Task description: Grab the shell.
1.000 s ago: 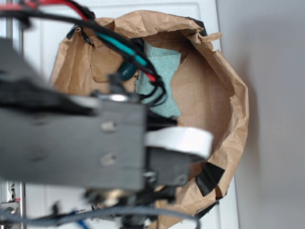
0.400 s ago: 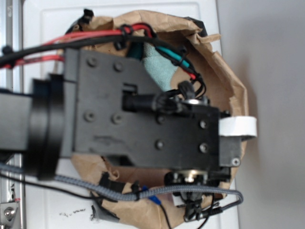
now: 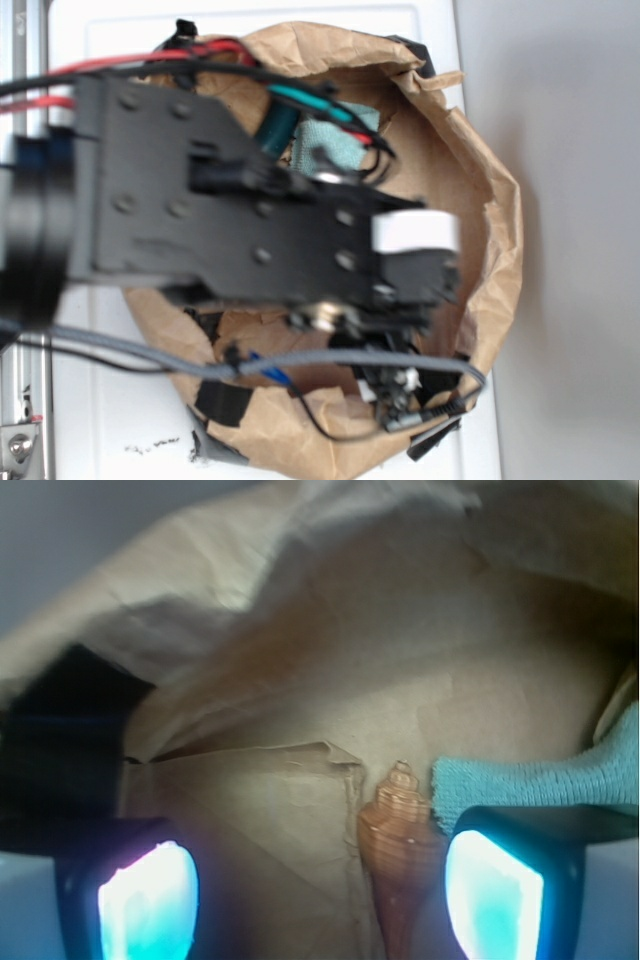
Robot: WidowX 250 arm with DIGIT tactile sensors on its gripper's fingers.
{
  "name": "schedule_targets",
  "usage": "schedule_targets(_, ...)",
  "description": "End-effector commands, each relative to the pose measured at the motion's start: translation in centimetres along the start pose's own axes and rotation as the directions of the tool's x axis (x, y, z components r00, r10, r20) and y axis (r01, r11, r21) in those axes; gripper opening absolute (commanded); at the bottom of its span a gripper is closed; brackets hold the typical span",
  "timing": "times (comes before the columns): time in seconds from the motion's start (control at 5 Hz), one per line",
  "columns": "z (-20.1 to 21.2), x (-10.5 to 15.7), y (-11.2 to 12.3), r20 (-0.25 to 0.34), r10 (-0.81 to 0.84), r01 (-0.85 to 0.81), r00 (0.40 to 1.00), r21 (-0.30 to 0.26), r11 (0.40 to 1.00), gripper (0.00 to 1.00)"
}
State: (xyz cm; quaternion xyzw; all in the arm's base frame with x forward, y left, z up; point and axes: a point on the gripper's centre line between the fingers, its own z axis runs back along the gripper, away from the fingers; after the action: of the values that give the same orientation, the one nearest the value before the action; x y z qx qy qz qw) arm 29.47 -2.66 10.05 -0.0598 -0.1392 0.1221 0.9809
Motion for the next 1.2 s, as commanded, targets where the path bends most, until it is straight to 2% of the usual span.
schedule_targets(0.0,1.5,0.8,1.6,0.044,-0.014,0.016,0.999,-0.049,0.999,1.00)
schedule_targets(0.4,-2.0,0.0,0.4,0.031,-0.001,-0.001,1.000,0.048,0.999,1.00)
schedule_targets(0.8,-4.9,-1.9,-0.2,0.067,-0.044,0.033,0.997,0.157,0.987,1.00)
schedule_targets(1.0,-5.4,-3.1,-0.1,0.093,-0.096,0.077,0.991,0.194,0.978,1.00)
